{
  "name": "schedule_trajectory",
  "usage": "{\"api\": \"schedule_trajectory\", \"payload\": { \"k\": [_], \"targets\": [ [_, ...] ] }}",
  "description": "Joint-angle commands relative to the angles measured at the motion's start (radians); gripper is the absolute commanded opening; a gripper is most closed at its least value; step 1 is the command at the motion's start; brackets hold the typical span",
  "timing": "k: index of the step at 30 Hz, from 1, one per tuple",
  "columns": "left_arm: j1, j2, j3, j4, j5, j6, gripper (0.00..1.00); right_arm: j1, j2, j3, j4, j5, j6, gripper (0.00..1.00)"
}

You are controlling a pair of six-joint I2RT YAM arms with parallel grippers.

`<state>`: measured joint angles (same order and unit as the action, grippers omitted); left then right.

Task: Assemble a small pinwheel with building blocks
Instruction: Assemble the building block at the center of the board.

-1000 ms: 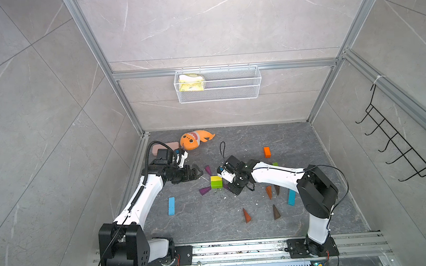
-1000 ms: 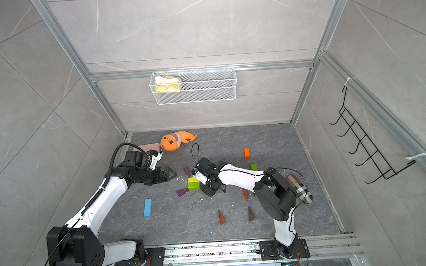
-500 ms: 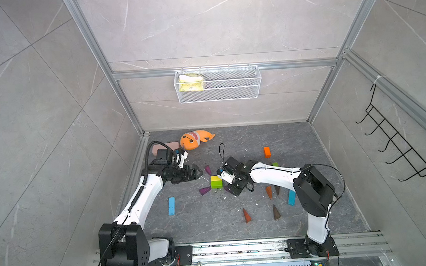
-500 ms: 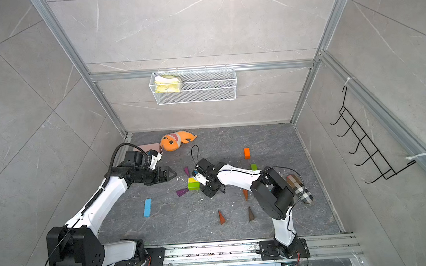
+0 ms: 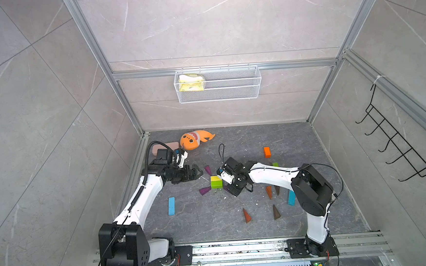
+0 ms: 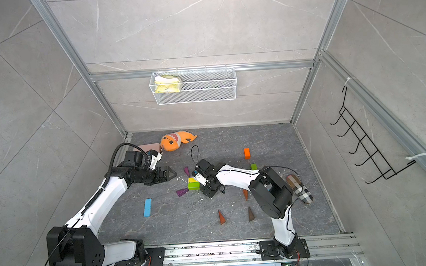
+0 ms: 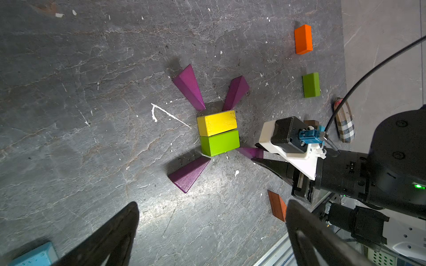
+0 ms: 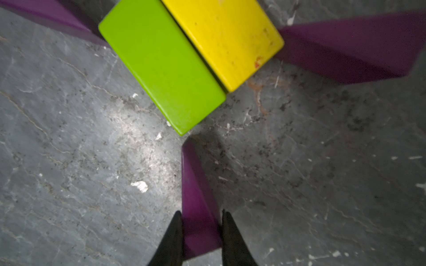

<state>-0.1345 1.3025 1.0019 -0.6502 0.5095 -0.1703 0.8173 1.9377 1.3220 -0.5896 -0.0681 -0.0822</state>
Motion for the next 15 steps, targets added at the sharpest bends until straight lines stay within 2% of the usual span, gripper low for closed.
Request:
{"api": "schedule_trajectory", "payload": {
  "k": [1,15],
  "targets": [
    [0.006,0.002,-0.002,0.006,0.037,0.018,1.0,-0.006,0.021,-0.006,-0.002,0.009,0.015,0.19],
    [0.007,0.007,-0.002,0.0,0.039,0.02,1.0,-0.01,0.021,-0.003,0.002,0.017,0.023,0.21]
  ]
}}
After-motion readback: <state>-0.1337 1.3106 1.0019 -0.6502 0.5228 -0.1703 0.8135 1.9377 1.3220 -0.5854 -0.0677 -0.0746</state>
